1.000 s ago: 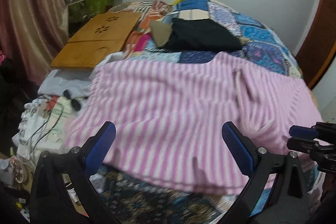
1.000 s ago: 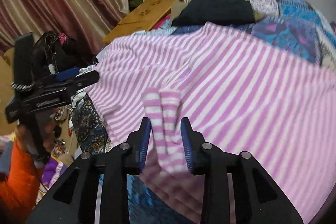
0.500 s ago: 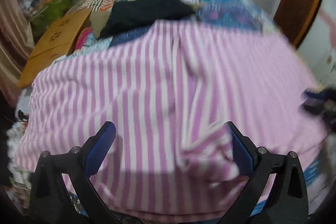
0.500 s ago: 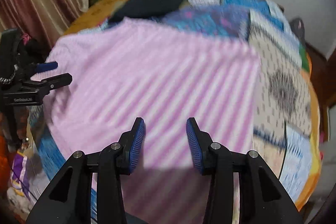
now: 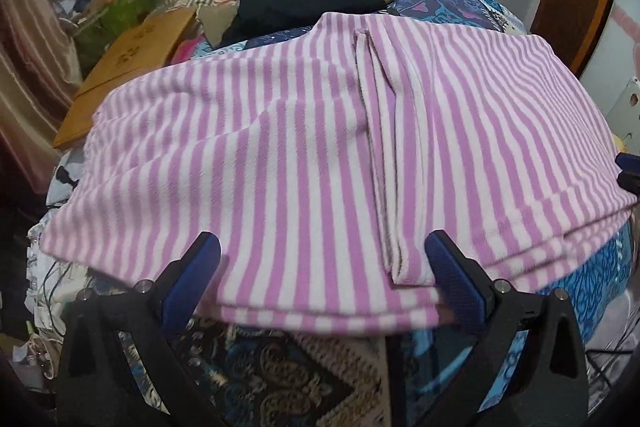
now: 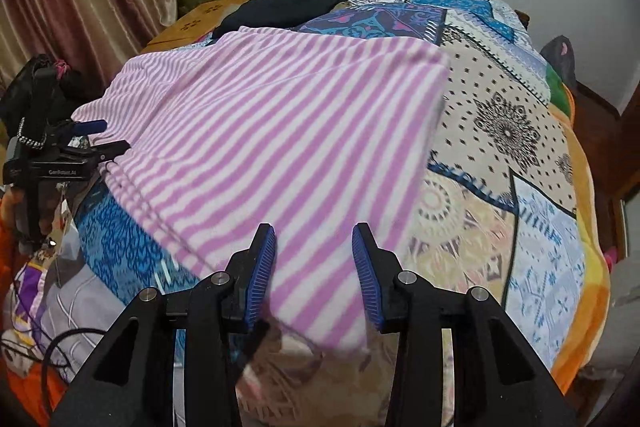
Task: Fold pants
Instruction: 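Release the leg with the right tool onto the folded pants, then grasp the folded striped pants edge with the left tool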
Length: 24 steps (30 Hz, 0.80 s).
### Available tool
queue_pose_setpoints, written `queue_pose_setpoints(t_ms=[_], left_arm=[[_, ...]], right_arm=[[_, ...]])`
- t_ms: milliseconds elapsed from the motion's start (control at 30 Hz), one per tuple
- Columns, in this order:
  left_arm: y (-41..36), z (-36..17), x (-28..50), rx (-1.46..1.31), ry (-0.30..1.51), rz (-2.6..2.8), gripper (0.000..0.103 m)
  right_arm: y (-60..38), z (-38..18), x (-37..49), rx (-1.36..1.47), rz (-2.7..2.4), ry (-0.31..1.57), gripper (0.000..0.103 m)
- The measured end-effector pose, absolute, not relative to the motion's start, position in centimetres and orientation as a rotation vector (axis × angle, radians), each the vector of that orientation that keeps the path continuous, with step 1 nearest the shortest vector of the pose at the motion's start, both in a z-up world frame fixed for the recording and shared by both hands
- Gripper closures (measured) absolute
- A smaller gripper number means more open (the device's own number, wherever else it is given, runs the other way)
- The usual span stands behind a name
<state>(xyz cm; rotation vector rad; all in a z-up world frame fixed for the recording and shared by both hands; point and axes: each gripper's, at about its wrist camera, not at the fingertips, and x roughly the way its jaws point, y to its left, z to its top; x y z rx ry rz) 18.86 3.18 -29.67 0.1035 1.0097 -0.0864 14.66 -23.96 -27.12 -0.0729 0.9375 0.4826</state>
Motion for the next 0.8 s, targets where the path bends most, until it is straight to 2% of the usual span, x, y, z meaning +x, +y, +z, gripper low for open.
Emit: queue_pose_setpoints(t_ms=[200,533,800], left_arm=[[6.7,-29.4,17.3,0.157,1.041,0.093,0.000],[16.2,-26.5,14.8,-0.144,0.960,0.202,0.000],[19.1,-29.2,16.0,-0.370,1.013,0.142,0.000]], right_arm=[[-25.1,-26.2,14.2,-0.065,0.446,0.945,0.065],[-22.0,-22.5,15.6,-0.068,0.476,0.834,0.064],[-15.4,-23.1,17.8,-0.076,0.559,0.823,0.063]])
